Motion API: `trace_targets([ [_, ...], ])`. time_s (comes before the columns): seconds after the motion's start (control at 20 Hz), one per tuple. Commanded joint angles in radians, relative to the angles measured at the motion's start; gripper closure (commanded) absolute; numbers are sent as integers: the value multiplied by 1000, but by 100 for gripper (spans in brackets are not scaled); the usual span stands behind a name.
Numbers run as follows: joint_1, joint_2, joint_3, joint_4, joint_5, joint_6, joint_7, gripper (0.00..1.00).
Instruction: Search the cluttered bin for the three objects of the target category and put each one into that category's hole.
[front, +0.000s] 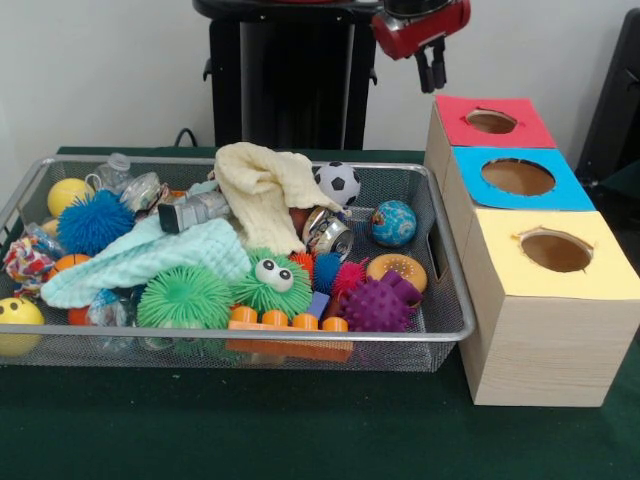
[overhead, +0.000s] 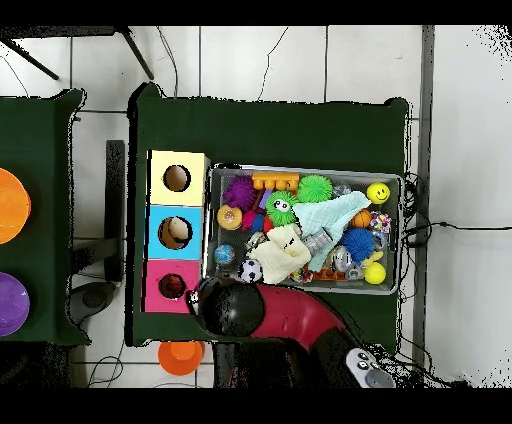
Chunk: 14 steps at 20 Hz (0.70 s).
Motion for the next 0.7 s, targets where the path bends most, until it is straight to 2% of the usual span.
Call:
trace_targets([
  [0.05,-115,-109,-53,-67,-152,133,-54,100],
  [0.25,-184,-130,-15,-91,-212,147,-89,100],
  [0.3,-229,-131,12,-109,-233,141,-126,100],
  [0.4,-260,-119,29,-143,-275,149,-139,100],
  [0.7,-317,-23,64,-279,-383,197,-171,100],
])
